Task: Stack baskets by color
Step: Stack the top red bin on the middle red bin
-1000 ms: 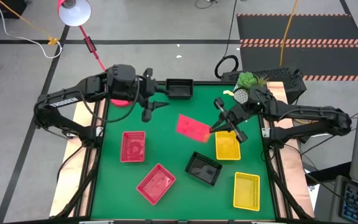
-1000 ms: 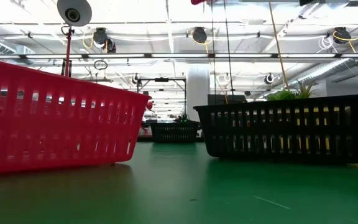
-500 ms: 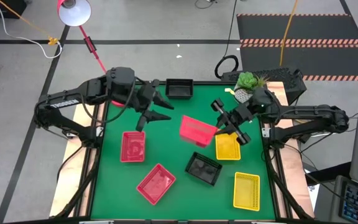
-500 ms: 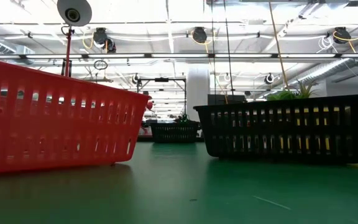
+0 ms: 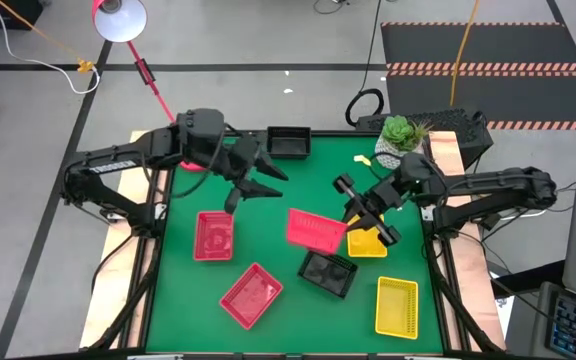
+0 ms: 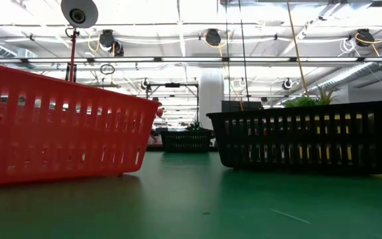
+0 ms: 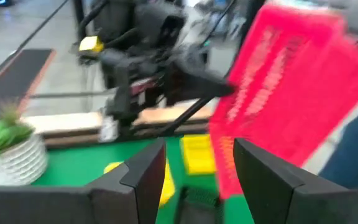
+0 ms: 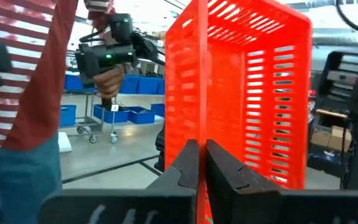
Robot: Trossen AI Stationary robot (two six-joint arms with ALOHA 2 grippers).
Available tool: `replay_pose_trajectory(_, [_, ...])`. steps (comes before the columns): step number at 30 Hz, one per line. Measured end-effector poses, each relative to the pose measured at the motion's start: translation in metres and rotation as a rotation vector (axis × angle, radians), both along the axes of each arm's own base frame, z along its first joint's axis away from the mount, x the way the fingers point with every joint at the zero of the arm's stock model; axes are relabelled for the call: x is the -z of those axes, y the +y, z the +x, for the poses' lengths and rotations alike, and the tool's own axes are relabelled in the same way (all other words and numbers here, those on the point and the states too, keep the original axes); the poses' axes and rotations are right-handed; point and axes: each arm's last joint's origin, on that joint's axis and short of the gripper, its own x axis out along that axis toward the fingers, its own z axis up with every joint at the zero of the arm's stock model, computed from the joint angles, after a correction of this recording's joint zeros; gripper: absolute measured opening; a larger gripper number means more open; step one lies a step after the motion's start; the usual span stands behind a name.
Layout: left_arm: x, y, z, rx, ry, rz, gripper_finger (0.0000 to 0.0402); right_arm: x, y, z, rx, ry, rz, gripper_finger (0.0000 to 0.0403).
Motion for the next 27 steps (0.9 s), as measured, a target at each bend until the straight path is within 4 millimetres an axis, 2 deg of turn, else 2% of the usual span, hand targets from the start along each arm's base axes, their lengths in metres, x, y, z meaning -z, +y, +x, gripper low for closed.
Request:
replay_pose_trajectory(3, [0.002, -0.001, 0.0, 0.006, 0.018, 0.013, 0.0189, 0.003, -0.001, 0.004, 0.02, 0.022, 0.016, 0.0002])
replay_pose_trajectory(8, [0.005, -0.01, -0.006, 0.278, 0.022, 0.008, 0.0189, 0.008, 0.0, 0.013, 0.033, 0.039, 0.06, 0.0002])
replay_pose_trajectory(16, [0.009, -0.004, -0.009, 0.33, 0.012, 0.078, 0.0189, 0.015, 0.006, 0.021, -0.001, 0.08, 0.096, 0.0002])
replay_pose_trajectory(19, [0.012, -0.001, -0.004, 0.356, -0.004, 0.091, 0.0188, 0.018, 0.007, 0.024, -0.004, 0.092, 0.097, 0.0002])
replay_pose_trajectory(27, [0.019, -0.009, 0.005, 0.46, -0.041, 0.153, 0.0188, 0.024, 0.007, 0.03, -0.003, 0.111, 0.097, 0.0002])
